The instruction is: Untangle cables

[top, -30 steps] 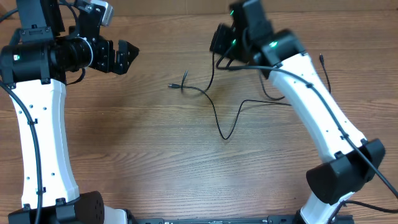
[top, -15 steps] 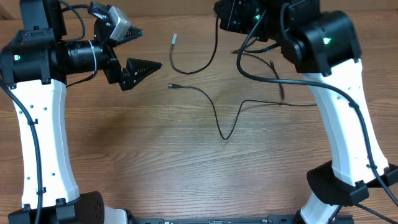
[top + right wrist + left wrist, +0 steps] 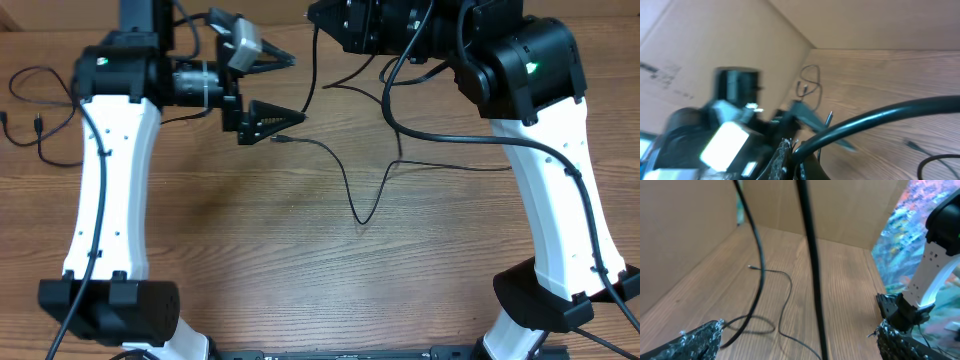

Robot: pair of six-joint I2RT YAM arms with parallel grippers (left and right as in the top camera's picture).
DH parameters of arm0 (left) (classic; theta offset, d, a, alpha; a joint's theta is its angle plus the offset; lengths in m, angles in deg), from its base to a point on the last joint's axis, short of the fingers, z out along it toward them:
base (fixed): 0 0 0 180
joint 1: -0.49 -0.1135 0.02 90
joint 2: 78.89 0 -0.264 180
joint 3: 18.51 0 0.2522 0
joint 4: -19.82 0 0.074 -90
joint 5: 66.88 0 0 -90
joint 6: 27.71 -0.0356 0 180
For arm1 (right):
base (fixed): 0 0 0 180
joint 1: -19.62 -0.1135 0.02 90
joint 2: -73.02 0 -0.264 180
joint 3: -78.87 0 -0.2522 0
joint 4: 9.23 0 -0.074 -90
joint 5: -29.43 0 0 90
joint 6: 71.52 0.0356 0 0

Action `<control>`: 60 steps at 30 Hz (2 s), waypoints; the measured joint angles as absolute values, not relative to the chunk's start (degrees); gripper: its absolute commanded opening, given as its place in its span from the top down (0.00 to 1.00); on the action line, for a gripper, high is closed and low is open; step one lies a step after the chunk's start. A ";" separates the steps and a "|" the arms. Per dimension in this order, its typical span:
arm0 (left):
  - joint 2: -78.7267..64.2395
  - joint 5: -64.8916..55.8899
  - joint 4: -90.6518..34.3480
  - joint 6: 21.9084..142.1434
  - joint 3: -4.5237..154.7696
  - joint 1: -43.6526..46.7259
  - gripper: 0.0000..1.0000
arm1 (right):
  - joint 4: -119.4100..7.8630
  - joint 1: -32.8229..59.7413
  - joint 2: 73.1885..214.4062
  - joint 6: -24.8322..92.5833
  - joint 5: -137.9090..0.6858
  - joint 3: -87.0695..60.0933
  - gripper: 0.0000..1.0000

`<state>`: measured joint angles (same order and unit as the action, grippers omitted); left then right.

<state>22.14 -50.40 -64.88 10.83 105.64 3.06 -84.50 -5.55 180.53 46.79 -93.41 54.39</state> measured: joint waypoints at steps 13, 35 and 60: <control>24.98 -51.95 -58.52 9.82 105.61 5.35 0.00 | -81.93 -5.55 180.53 46.92 -105.89 54.39 0.96; 29.16 -56.43 -57.12 10.06 105.57 5.63 0.96 | -77.77 -5.55 180.53 46.92 -114.81 54.39 0.96; 29.16 -57.33 -55.31 13.93 105.55 0.80 0.96 | -85.66 -2.90 180.53 44.13 -102.65 54.39 0.00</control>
